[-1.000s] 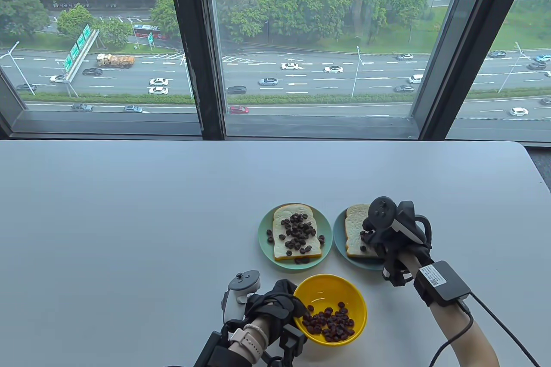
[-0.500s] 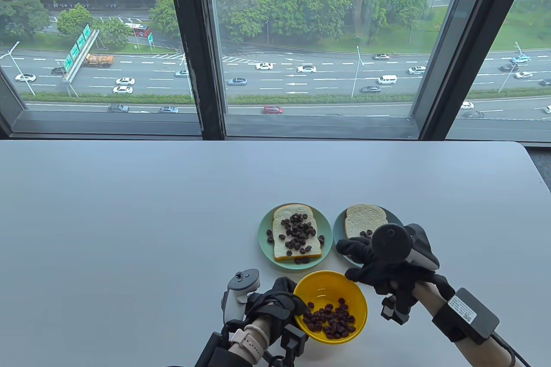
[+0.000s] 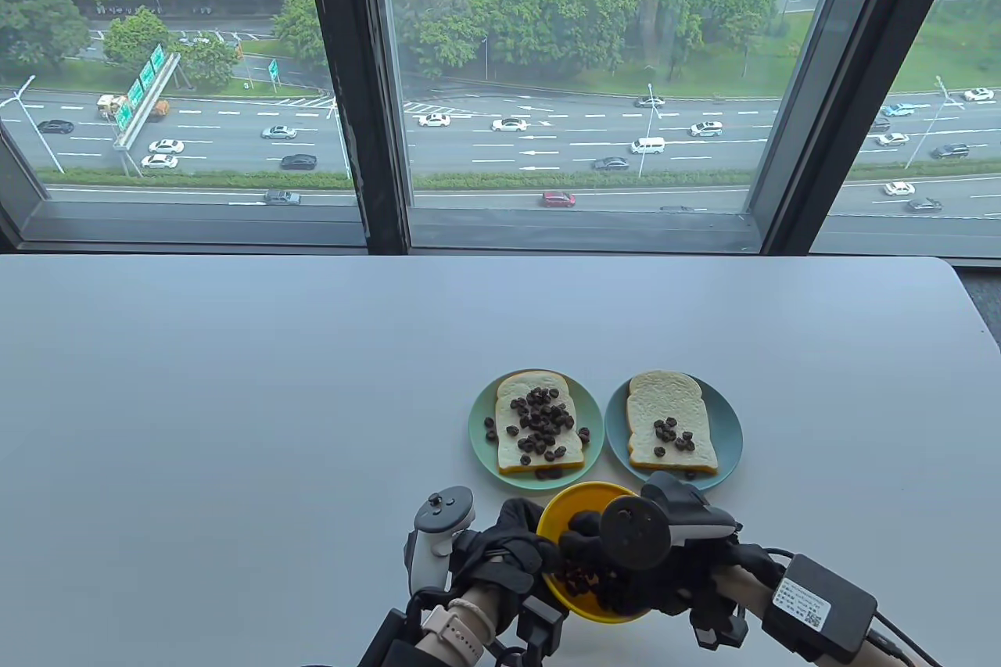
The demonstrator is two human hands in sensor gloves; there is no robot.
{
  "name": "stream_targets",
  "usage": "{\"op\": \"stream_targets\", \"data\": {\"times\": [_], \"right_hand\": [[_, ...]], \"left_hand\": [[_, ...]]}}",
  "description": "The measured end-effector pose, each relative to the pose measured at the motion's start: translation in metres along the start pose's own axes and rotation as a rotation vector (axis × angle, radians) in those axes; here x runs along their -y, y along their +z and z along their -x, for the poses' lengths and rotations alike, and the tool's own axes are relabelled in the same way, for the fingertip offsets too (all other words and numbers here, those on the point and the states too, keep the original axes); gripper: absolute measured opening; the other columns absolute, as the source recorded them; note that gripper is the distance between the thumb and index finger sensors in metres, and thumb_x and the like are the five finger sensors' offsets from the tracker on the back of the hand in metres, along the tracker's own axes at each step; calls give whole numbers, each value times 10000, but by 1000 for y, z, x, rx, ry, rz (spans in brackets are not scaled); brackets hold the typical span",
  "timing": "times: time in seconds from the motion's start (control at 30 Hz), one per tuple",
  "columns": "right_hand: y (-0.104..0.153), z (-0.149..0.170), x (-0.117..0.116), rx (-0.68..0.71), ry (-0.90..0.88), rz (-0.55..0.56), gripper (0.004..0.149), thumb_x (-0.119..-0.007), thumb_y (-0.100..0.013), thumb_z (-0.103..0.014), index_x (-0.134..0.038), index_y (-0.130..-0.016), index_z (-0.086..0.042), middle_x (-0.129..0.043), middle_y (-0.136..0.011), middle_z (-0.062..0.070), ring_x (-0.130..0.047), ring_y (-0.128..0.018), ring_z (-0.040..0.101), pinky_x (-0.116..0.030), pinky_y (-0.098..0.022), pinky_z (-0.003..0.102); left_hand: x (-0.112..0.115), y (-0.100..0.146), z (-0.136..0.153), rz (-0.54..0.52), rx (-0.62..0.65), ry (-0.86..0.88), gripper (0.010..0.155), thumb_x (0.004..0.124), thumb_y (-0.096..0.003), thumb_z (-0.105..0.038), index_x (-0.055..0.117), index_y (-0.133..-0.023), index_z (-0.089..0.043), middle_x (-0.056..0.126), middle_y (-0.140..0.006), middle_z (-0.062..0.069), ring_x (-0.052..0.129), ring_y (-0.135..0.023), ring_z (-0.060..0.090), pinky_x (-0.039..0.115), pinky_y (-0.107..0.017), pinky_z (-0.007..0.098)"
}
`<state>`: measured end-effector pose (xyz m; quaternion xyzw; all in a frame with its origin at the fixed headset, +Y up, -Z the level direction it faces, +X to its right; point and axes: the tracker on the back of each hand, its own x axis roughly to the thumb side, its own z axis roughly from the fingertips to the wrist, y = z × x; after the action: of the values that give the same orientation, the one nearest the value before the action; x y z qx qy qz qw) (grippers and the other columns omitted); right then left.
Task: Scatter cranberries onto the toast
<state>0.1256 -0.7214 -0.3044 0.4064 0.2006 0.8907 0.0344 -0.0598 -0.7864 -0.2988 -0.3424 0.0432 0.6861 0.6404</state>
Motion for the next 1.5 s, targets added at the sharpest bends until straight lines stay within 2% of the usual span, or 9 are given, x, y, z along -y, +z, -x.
{"op": "stream_targets", "data": {"times": [0.17, 0.33, 0.37, 0.53, 1.0, 1.17, 1.27, 1.4, 1.5], "right_hand": [[-7, -15, -3, -69, 255, 89, 735, -786, -296, -400, -445, -943, -330, -482, -990, 32, -642, -854, 320, -809, -502, 297], [-13, -30, -6, -116, 462, 222, 473, -765, -325, -303, -612, -766, -379, -686, -843, -16, -859, -679, 204, -929, -329, 206], [-14, -30, -7, -86, 449, 257, 446, -782, -312, -275, -657, -726, -380, -725, -809, -18, -889, -634, 207, -947, -275, 211], [-12, -25, -3, -83, 417, 303, 365, -811, -297, -241, -751, -618, -404, -778, -743, -48, -912, -559, 176, -980, -231, 176], [20, -1, 33, -89, 81, 401, 355, -821, -288, -242, -772, -610, -383, -795, -726, -37, -924, -532, 184, -987, -212, 161], [19, 27, 56, -164, -69, 404, 354, -819, -293, -240, -770, -613, -382, -793, -728, -36, -921, -535, 187, -984, -215, 161], [12, 58, 74, -291, -112, 442, 355, -818, -296, -240, -767, -615, -386, -787, -736, -43, -917, -546, 183, -982, -226, 163], [-9, 112, 89, -488, -81, 481, 354, -817, -296, -244, -766, -616, -389, -788, -735, -43, -920, -543, 180, -983, -226, 159], [-29, 142, 87, -583, -92, 460, 354, -815, -301, -244, -762, -619, -391, -784, -739, -47, -916, -551, 178, -981, -235, 160]], "left_hand": [[3, -4, 4, 22, -9, 20, 539, 774, -405, -147, 482, -849, -232, 586, -711, 205, 717, -424, 405, 959, -163, 422], [6, -5, 11, 36, -48, 96, 534, 768, -401, -140, 489, -849, -222, 597, -705, 209, 724, -414, 406, 958, -146, 418], [7, -6, 11, 49, -45, 108, 534, 765, -402, -136, 487, -850, -217, 594, -704, 213, 721, -413, 410, 954, -145, 422], [1, -8, 11, 20, -69, 49, 533, 763, -408, -146, 486, -855, -229, 610, -712, 199, 739, -421, 396, 959, -148, 406], [-5, -10, 14, 7, -107, 16, 529, 758, -414, -154, 487, -862, -231, 621, -716, 192, 751, -422, 386, 957, -148, 395], [-2, -11, 14, 23, -108, 7, 529, 758, -414, -156, 487, -863, -231, 622, -716, 192, 751, -422, 386, 957, -148, 393], [-2, -12, 15, 26, -118, -5, 530, 759, -415, -158, 486, -864, -233, 621, -716, 193, 750, -421, 386, 956, -147, 394], [-5, -13, 17, 30, -128, 5, 530, 759, -416, -159, 487, -865, -230, 619, -717, 194, 748, -422, 388, 954, -149, 395], [-6, -13, 16, 30, -127, 5, 531, 758, -417, -160, 483, -866, -235, 619, -718, 193, 748, -423, 386, 955, -149, 393]]}}
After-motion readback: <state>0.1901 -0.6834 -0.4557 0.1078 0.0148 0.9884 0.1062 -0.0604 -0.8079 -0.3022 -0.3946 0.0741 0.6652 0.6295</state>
